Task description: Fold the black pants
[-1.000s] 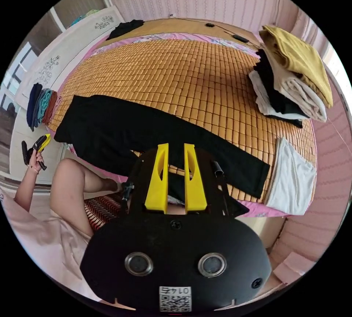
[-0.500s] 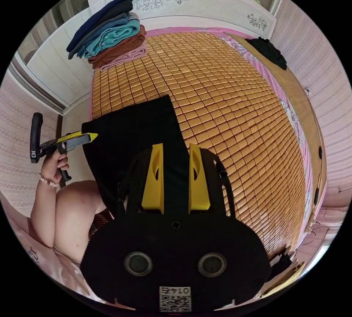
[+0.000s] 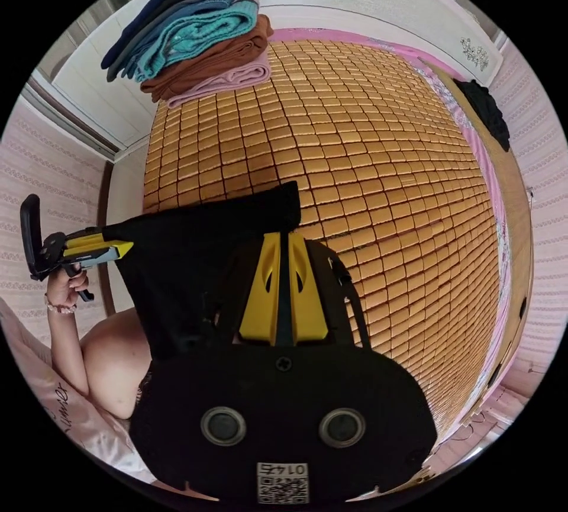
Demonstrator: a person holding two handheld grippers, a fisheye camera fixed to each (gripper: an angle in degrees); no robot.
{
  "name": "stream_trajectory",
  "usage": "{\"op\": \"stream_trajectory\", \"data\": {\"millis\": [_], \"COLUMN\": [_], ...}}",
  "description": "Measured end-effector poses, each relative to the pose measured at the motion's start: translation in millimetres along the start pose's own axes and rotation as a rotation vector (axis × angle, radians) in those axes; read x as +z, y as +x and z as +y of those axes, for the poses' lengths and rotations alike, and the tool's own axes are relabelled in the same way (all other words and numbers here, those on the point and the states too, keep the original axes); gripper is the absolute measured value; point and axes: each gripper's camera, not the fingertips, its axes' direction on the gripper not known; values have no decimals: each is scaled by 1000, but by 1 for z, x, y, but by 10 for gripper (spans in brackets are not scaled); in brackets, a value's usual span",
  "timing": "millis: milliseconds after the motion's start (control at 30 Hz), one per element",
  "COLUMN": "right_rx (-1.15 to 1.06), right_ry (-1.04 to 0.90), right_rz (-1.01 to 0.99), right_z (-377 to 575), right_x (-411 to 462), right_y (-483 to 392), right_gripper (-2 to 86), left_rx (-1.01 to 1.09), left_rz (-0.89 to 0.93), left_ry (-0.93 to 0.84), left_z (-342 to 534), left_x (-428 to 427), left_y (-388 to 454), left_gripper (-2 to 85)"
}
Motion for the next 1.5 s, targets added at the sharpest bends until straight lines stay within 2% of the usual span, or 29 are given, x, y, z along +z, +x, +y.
{"op": "stream_trajectory", "data": {"millis": [200, 267, 333, 400, 467, 567, 667, 733, 800, 900, 933, 967, 1067, 1267, 1500], "right_rx": [-151, -164, -132, -101, -94, -53, 129, 383, 585, 870, 955, 990, 1117, 1173, 1071], "right_ry": [33, 18, -29, -16, 27, 109, 131, 93, 37, -64, -83, -85, -63, -35, 4], "right_rz": [105, 132, 142, 69, -7, -35, 67, 142, 173, 231, 257, 266, 304, 325, 472], "right_z": [-87, -118, -142, -136, -110, -25, 99, 217, 306, 436, 477, 494, 557, 608, 638], "right_x": [-26, -14, 10, 21, 21, 6, -10, -19, -21, -20, -19, -18, -8, 35, 58], "right_y": [1, 1, 2, 3, 6, 19, 45, 65, 72, 67, 60, 57, 46, 49, 52], "right_gripper": [21, 43, 99, 111, 106, 92, 73, 69, 64, 46, 33, 27, 3, -8, -9], "left_rx": [-6, -121, -129, -132, -26, 110, 213, 194, 180, 300, 361, 410, 498, 626, 651], "left_rz": [-90, -156, -171, -184, -232, -323, -335, -479, -559, -300, -149, -1, 248, 4, 1], "left_ry": [119, 189, 195, 192, 224, 199, 120, 83, 162, 188, 158, 138, 15, -103, -197], "left_z": [-41, -34, -18, -16, -17, -18, -19, -20, -15, -12, -12, -9, 14, 50, 50], "left_x": [1, 15, 27, 27, 16, 18, 37, 49, 52, 67, 84, 107, 180, 268, 302], "left_y": [1, -4, -1, 5, 30, 66, 101, 120, 138, 173, 192, 212, 269, 338, 355], "left_gripper": [20, 35, 44, 49, 51, 52, 59, 62, 55, 44, 41, 38, 29, -4, -10]}}
